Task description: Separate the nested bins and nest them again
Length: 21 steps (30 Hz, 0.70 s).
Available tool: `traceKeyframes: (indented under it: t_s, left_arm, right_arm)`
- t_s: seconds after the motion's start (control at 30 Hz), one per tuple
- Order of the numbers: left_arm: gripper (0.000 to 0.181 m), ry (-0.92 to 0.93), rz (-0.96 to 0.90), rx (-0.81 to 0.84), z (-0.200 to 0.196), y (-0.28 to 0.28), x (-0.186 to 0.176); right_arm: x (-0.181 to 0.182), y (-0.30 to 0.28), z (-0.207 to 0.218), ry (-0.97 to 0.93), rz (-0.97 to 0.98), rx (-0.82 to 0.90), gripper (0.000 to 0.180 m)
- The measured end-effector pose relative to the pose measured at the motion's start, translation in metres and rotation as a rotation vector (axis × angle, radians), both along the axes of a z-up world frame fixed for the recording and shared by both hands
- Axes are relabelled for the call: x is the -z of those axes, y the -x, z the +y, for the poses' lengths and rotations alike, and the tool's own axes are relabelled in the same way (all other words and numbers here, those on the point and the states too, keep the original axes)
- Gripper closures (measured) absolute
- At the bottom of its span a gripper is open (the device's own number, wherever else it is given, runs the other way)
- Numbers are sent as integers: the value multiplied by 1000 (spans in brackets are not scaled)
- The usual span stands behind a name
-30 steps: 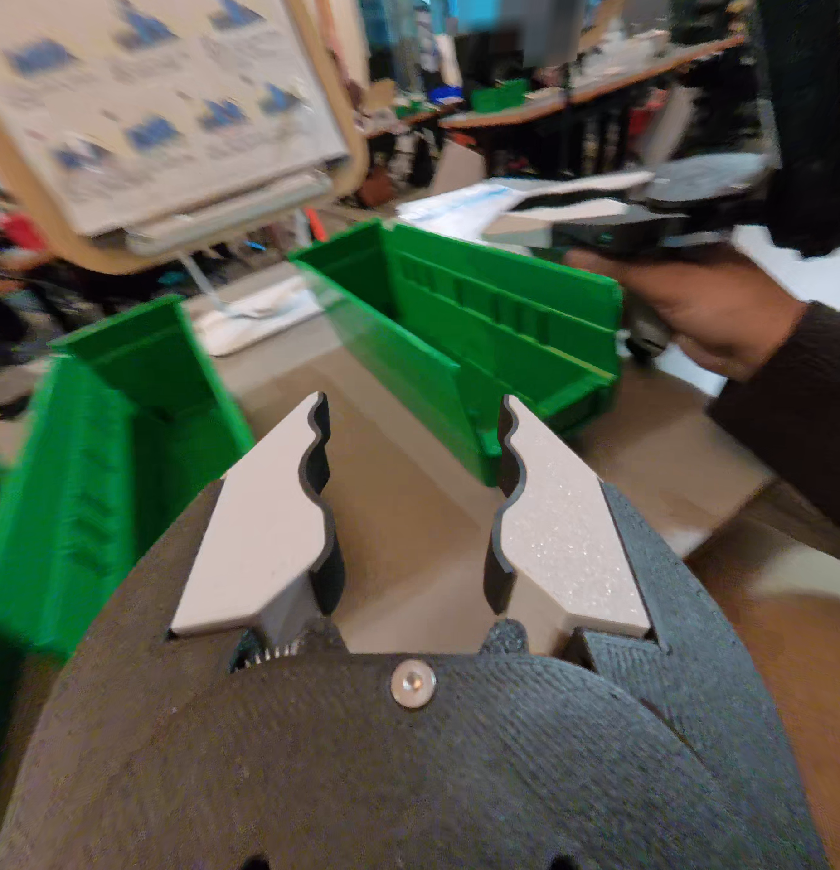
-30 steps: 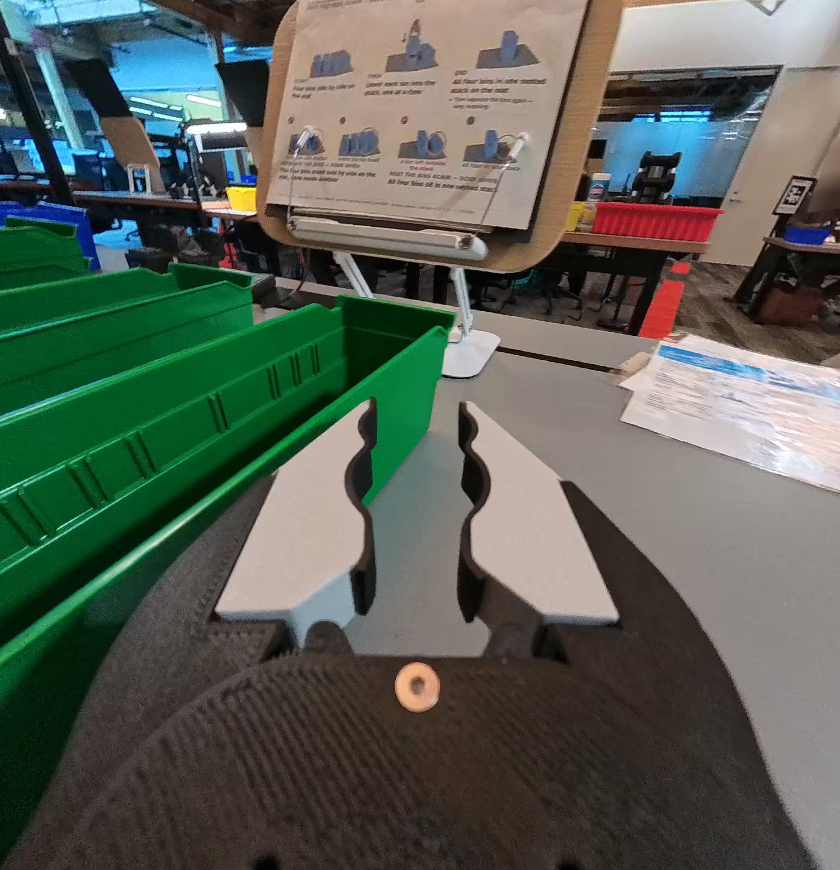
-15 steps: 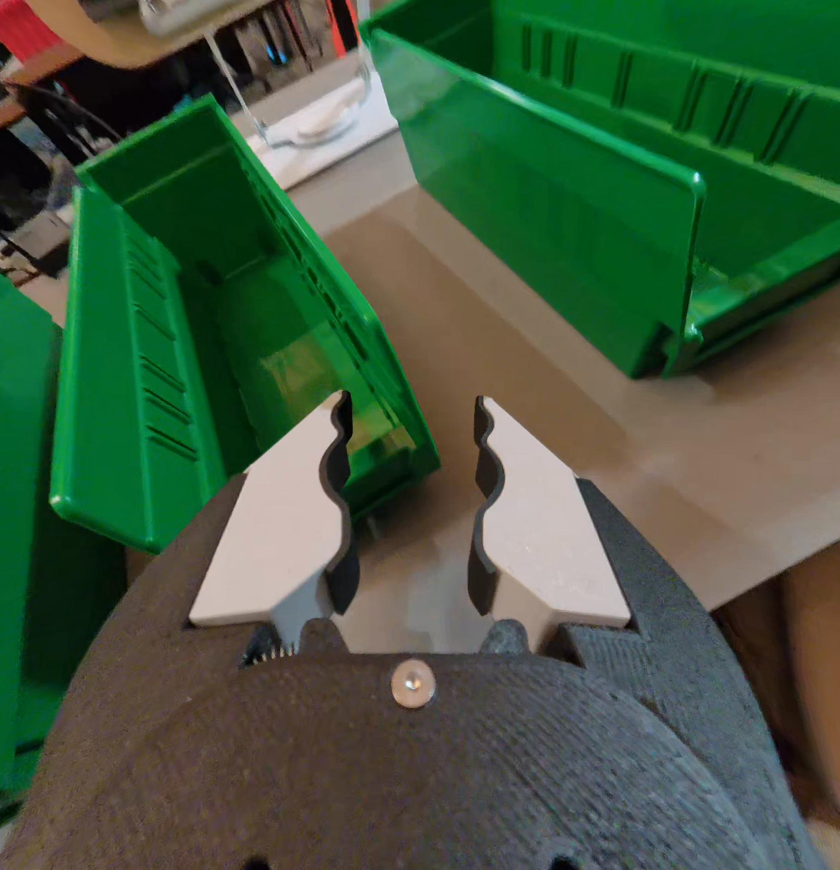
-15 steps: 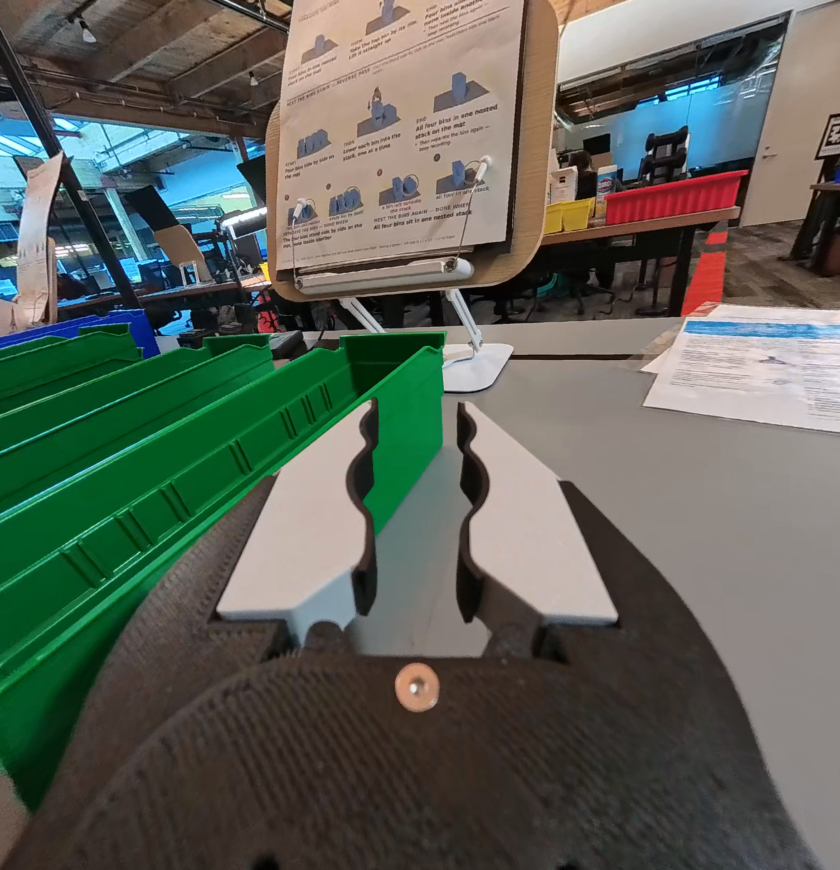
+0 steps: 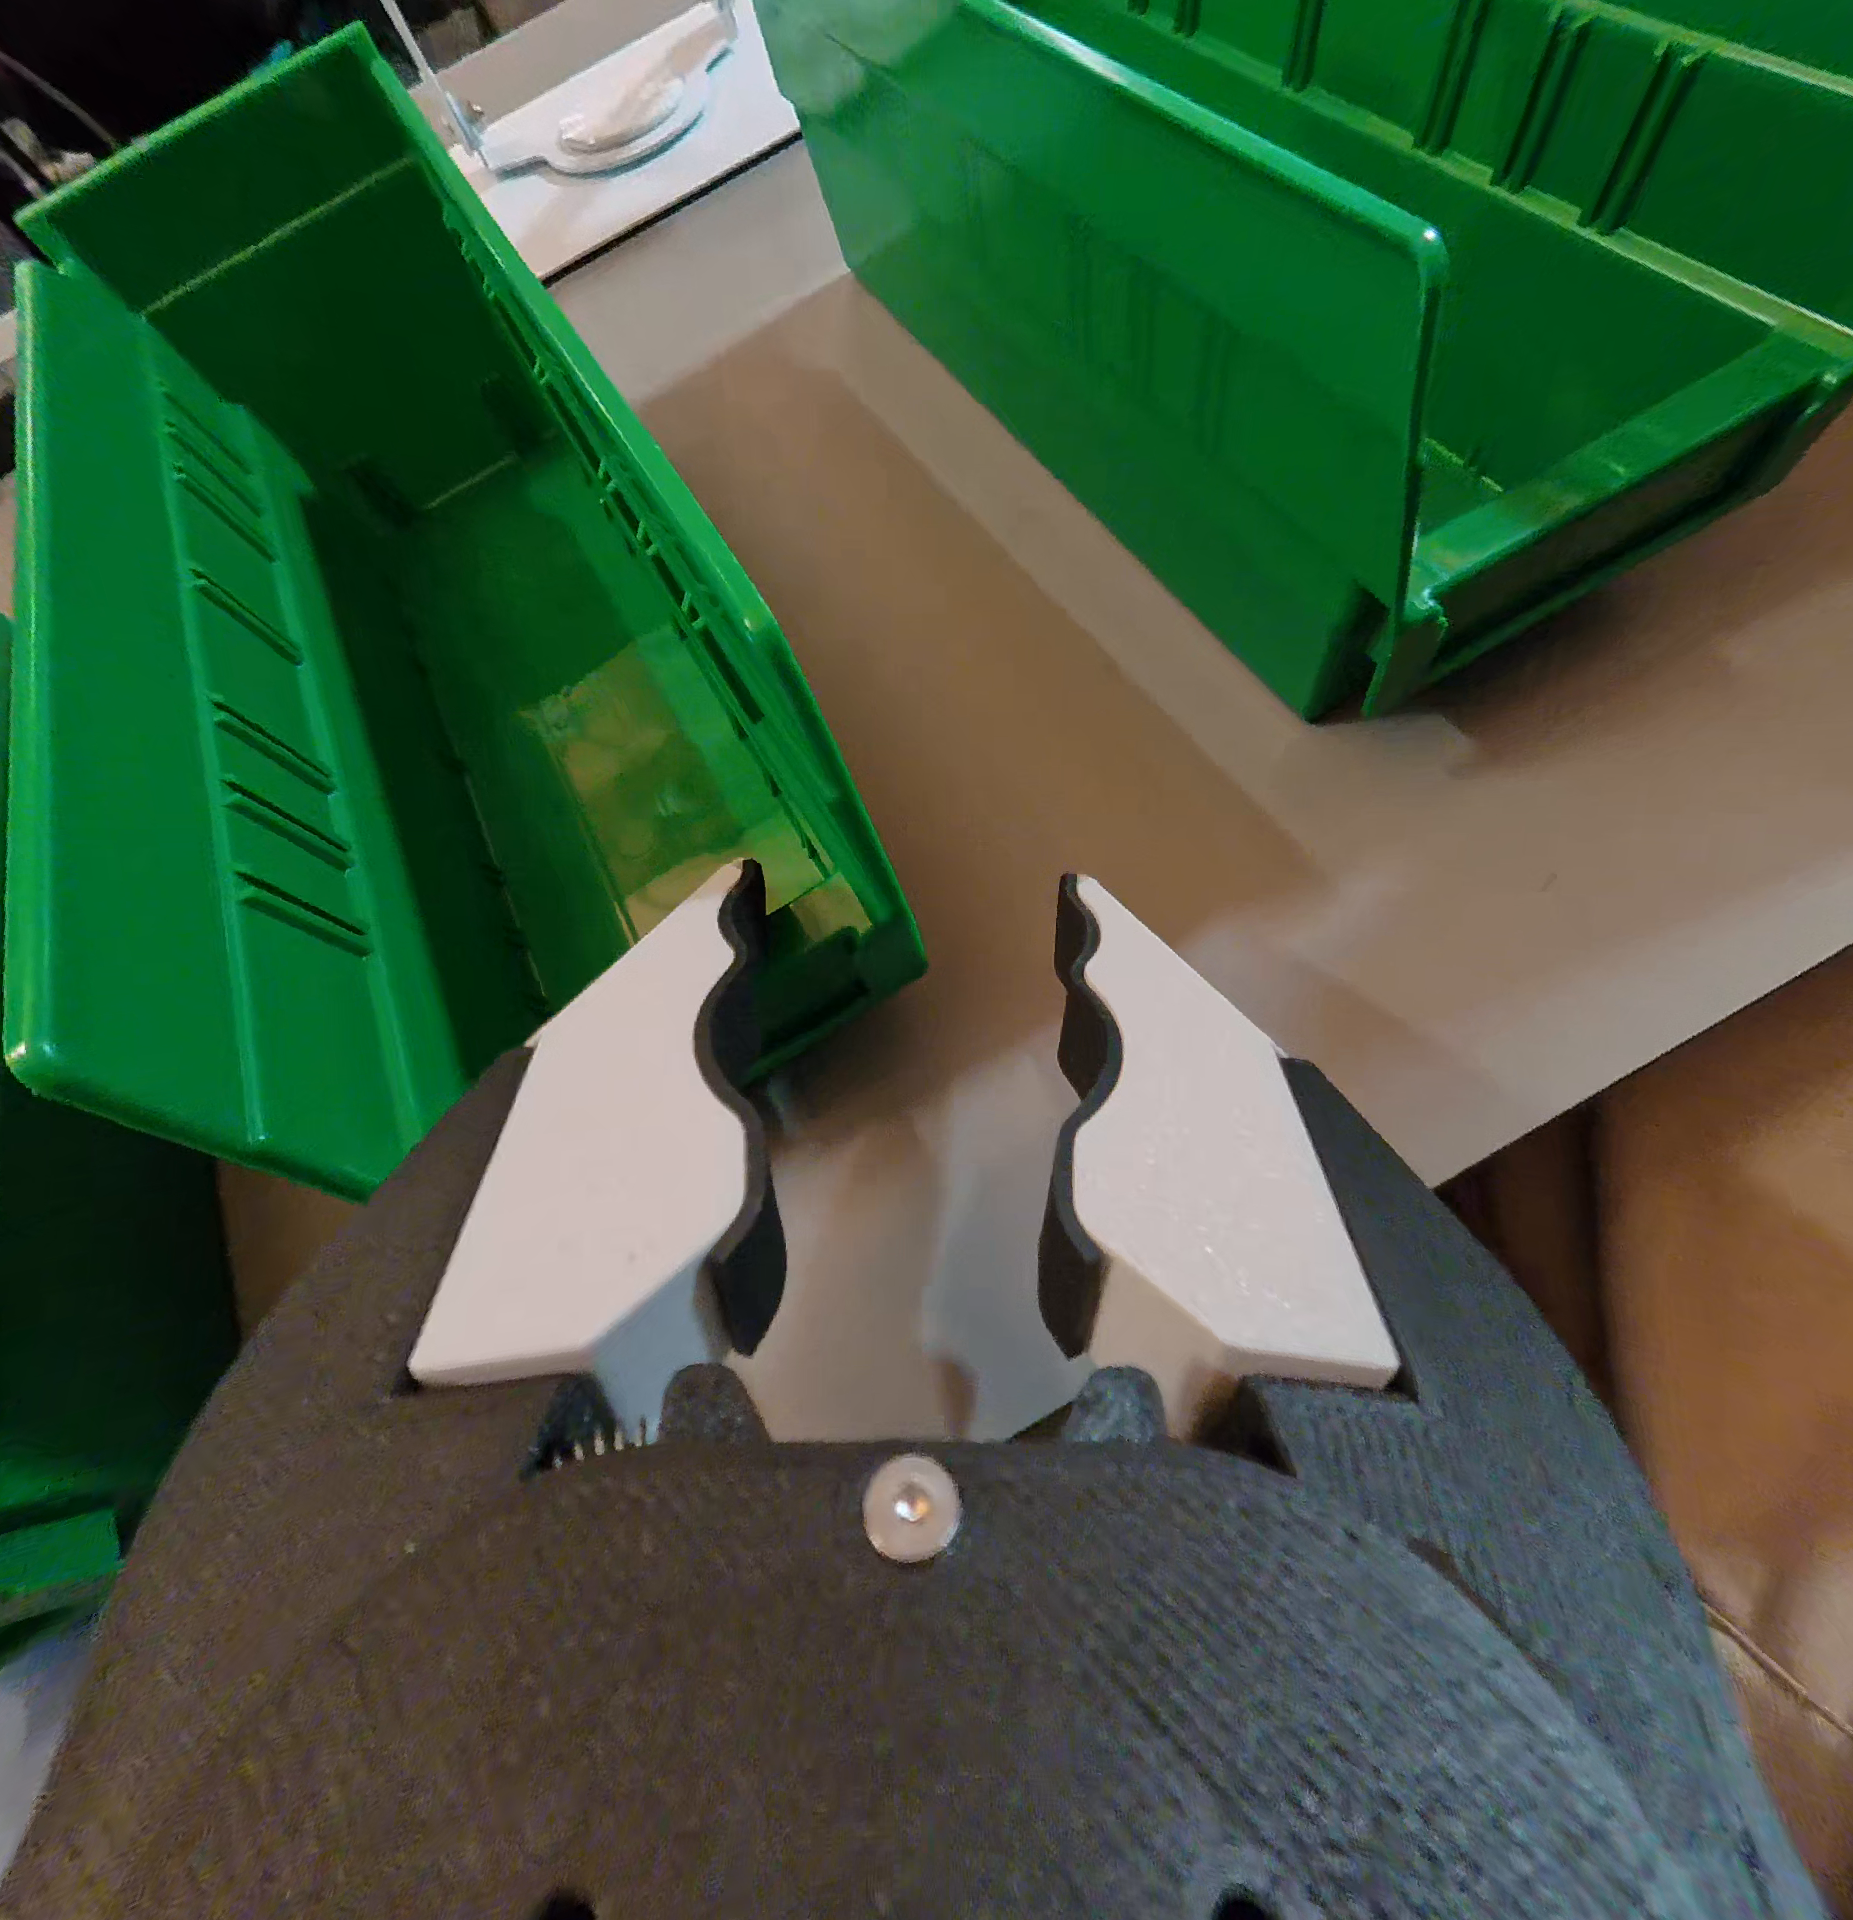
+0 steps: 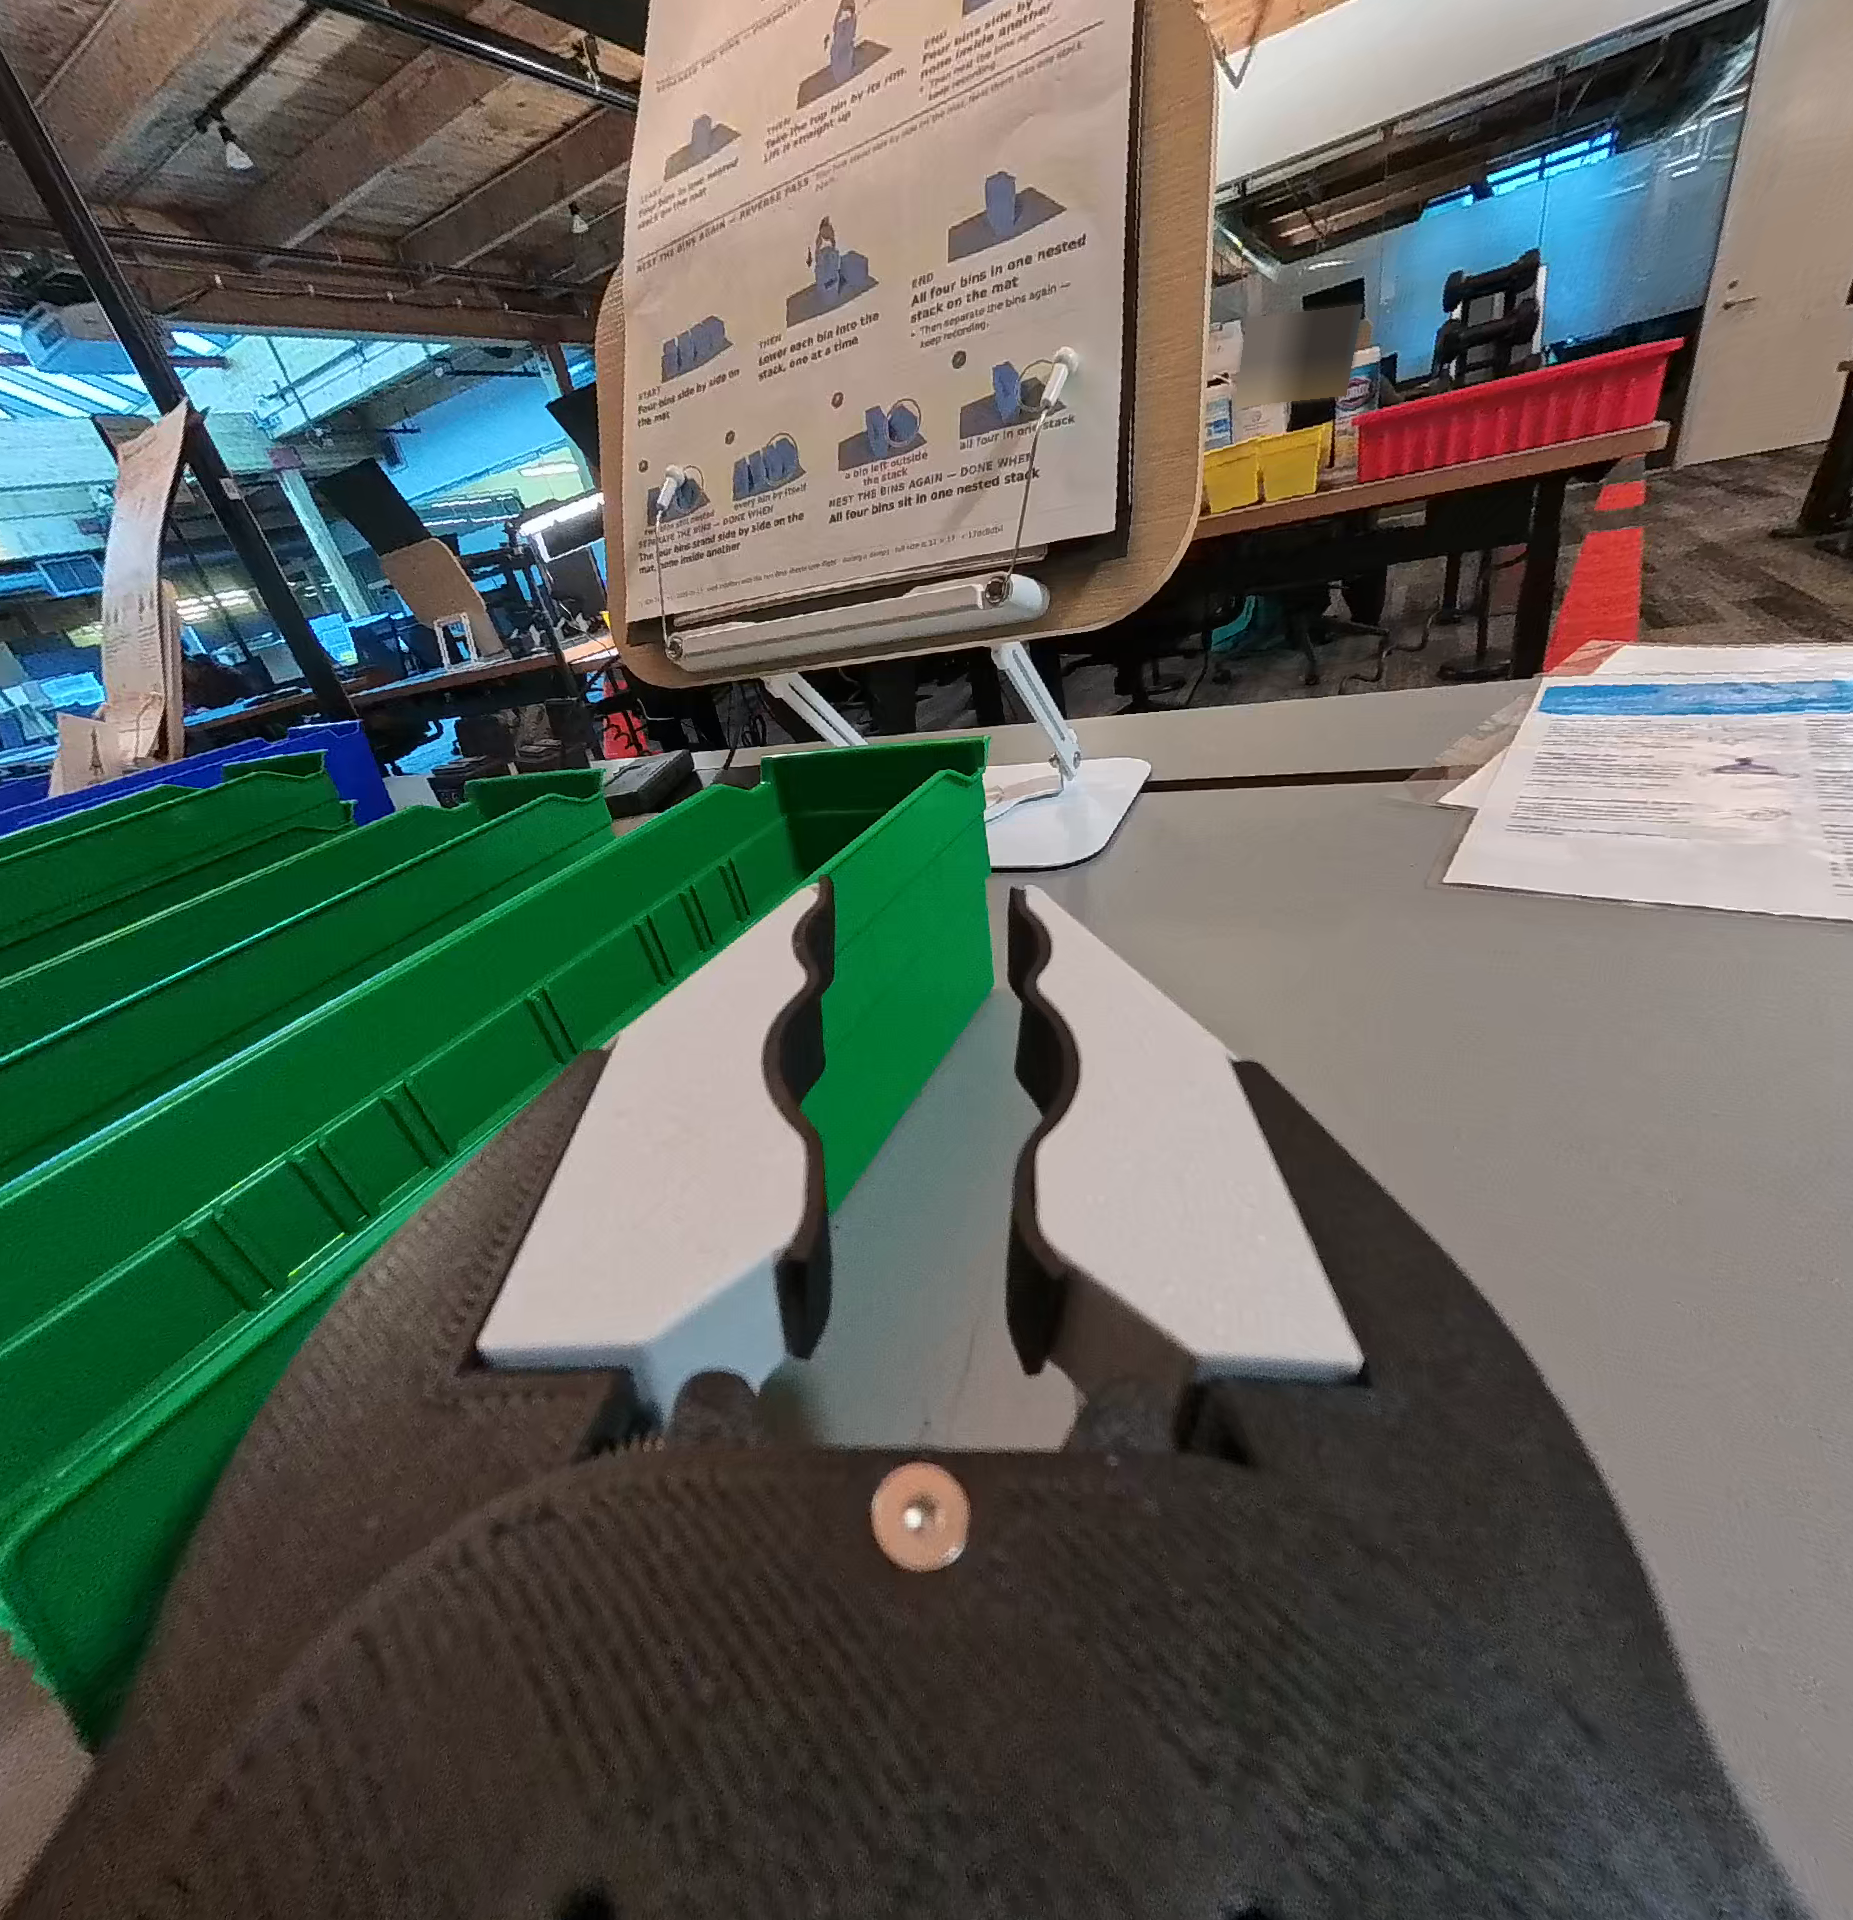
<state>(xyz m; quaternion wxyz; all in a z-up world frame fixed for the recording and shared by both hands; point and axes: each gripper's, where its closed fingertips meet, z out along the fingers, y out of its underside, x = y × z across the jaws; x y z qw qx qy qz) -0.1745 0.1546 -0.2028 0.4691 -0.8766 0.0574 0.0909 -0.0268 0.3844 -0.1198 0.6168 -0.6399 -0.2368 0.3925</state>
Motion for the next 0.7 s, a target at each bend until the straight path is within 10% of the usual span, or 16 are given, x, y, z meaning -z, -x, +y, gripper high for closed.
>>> traceKeyframes:
  t_s: [0.03,0.47,0.7]
  left_arm:
    - [125,0,9,3,0,-1,0]
    - [121,-39,-100,40,-4,-11,-22]
    - [102,-244,-16,-151,-18,79,-142]
  right_arm:
    - [0,0,0,0,0,1,148]
    - [1,1,1,14,-1,-7,147]
    - [0,-2,2,32,39,-12,147]
